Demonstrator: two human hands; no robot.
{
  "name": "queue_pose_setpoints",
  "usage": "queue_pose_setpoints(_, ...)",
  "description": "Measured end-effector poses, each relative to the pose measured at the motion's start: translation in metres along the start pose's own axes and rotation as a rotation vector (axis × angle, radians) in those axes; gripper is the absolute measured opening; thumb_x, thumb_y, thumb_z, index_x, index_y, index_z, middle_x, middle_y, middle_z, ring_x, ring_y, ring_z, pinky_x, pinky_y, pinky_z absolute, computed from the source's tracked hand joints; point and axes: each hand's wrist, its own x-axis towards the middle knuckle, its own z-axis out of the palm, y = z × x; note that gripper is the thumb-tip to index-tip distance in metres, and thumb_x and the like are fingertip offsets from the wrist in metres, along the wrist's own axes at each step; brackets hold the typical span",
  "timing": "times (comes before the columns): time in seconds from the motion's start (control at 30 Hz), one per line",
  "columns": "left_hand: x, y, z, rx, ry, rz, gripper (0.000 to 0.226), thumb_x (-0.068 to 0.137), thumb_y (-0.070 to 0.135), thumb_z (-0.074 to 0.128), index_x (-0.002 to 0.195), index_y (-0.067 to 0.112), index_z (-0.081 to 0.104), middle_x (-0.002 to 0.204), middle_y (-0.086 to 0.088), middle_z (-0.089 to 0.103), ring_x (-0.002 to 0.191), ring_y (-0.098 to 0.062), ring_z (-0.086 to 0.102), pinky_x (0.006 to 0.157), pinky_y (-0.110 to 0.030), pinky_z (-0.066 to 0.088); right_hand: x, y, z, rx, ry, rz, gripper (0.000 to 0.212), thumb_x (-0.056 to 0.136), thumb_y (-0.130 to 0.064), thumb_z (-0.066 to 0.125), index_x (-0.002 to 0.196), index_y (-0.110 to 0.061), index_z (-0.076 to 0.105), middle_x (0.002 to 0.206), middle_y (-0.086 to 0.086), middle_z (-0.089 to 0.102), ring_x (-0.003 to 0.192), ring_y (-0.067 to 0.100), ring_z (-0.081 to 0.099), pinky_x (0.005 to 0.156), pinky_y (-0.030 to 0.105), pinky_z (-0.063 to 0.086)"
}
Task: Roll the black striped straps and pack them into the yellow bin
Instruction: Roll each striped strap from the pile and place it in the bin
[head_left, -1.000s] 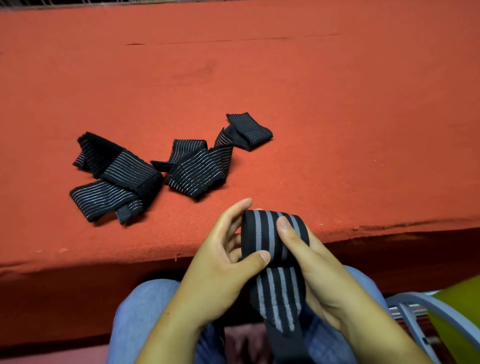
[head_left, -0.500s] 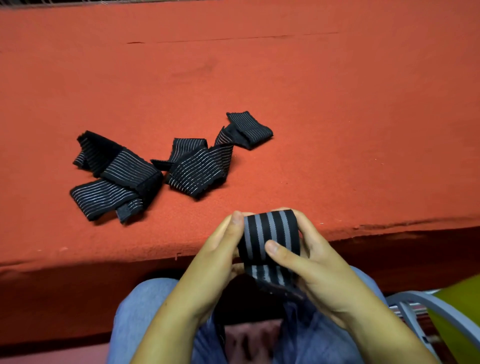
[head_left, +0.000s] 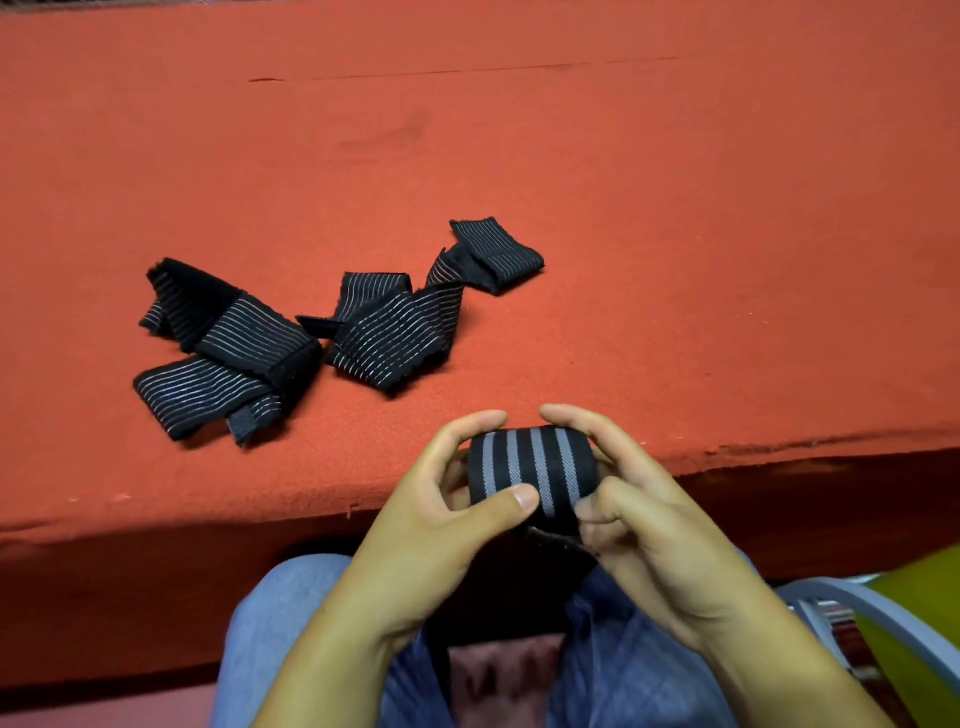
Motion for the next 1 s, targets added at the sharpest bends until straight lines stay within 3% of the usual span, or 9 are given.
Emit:
queue_pose_setpoints(0.1, -0.001, 0.002, -0.001, 0.044, -0.032, 0.059, 0.072, 0.075, 0.007, 0.084, 0.135, 0.039, 0.06, 0.127, 0.002, 0.07, 0.114, -0.013, 0.071, 0.088, -0.021, 0.055, -0.001, -0.003, 0.002, 0.067, -0.013, 0.035, 0.043, 0.088, -0.02, 0.068, 0.13, -0.028, 0.068, 0.123, 0.015, 0.073, 0.106, 0.027, 0.072, 0.083, 0.034, 0.06)
queue_pose_setpoints(0.2, -0.002, 0.005, 0.0, 0.097, -0.117, 0.095, 0.087, 0.079, -0.009, 0.082, 0.142, 0.045, 0.053, 0.134, 0.011, 0.065, 0.12, -0.018, 0.068, 0.097, -0.032, 0.056, 0.0, -0.005, 0.003, -0.029, 0.064, 0.12, 0.049, 0.083, -0.042, 0.077, 0.128, -0.025, 0.068, 0.119, 0.013, 0.075, 0.102, 0.025, 0.074, 0.078, 0.035, 0.06)
queue_pose_setpoints(0.4, -0.004, 0.005, 0.004, 0.087, -0.19, 0.159, 0.097, 0.08, -0.015, 0.076, 0.149, 0.044, 0.043, 0.139, 0.021, 0.06, 0.131, -0.013, 0.06, 0.104, -0.029, 0.052, 0.003, -0.005, 0.005, 0.032, 0.079, 0.144, 0.044, 0.084, -0.023, 0.082, 0.125, -0.012, 0.07, 0.118, 0.025, 0.074, 0.101, 0.036, 0.074, 0.081, 0.04, 0.062)
queue_pose_setpoints(0.53, -0.006, -0.005, 0.011, -0.052, -0.134, 0.115, 0.096, 0.078, 0.001, 0.081, 0.154, 0.035, 0.033, 0.142, 0.016, 0.059, 0.134, -0.012, 0.058, 0.103, -0.024, 0.05, 0.004, -0.004, 0.006, 0.08, 0.131, 0.084, 0.04, 0.083, -0.021, 0.076, 0.12, -0.006, 0.072, 0.111, 0.026, 0.075, 0.092, 0.032, 0.074, 0.073, 0.034, 0.061)
queue_pose_setpoints(0.6, -0.007, -0.009, 0.014, -0.047, -0.103, 0.043, 0.087, 0.076, 0.023, 0.083, 0.15, 0.032, 0.039, 0.136, 0.01, 0.065, 0.126, -0.01, 0.063, 0.097, -0.02, 0.051, 0.005, -0.004, 0.004, 0.097, 0.17, 0.058, 0.039, 0.079, -0.025, 0.076, 0.115, -0.008, 0.074, 0.109, 0.025, 0.075, 0.092, 0.032, 0.075, 0.075, 0.035, 0.062)
queue_pose_setpoints(0.67, -0.009, -0.013, 0.017, 0.038, -0.069, -0.013, 0.065, 0.076, 0.036, 0.081, 0.136, 0.026, 0.056, 0.117, 0.007, 0.074, 0.105, -0.01, 0.071, 0.088, -0.021, 0.054, 0.006, -0.004, 0.002, 0.103, 0.2, 0.047, 0.039, 0.078, -0.027, 0.077, 0.112, -0.009, 0.075, 0.106, 0.024, 0.075, 0.091, 0.033, 0.074, 0.077, 0.039, 0.06)
queue_pose_setpoints(0.77, -0.01, -0.017, 0.022, 0.004, -0.016, -0.054, 0.03, 0.089, 0.007, 0.076, 0.117, 0.012, 0.066, 0.084, 0.005, 0.072, 0.081, -0.01, 0.066, 0.078, -0.022, 0.054, 0.007, -0.003, 0.001, 0.115, 0.231, 0.045, 0.039, 0.076, -0.029, 0.077, 0.111, -0.011, 0.074, 0.098, 0.019, 0.075, 0.084, 0.028, 0.073, 0.07, 0.035, 0.061)
queue_pose_setpoints(0.87, -0.011, -0.019, 0.021, -0.003, 0.036, -0.051, 0.033, 0.089, -0.012, 0.067, 0.113, 0.011, 0.065, 0.071, 0.003, 0.065, 0.07, -0.012, 0.062, 0.073, -0.019, 0.052, 0.007, -0.003, 0.0, 0.12, 0.247, 0.044, 0.041, 0.074, -0.032, 0.077, 0.11, -0.014, 0.075, 0.101, 0.017, 0.075, 0.088, 0.027, 0.073, 0.074, 0.037, 0.06)
queue_pose_setpoints(1.0, -0.013, -0.016, 0.022, -0.065, 0.025, -0.047, 0.039, 0.086, -0.007, 0.07, 0.118, 0.014, 0.062, 0.069, 0.0, 0.063, 0.068, -0.013, 0.063, 0.071, -0.023, 0.054, 0.006, -0.004, -0.002, 0.13, 0.256, 0.036, 0.044, 0.077, -0.031, 0.075, 0.115, -0.01, 0.073, 0.102, 0.017, 0.076, 0.09, 0.028, 0.073, 0.075, 0.036, 0.062)
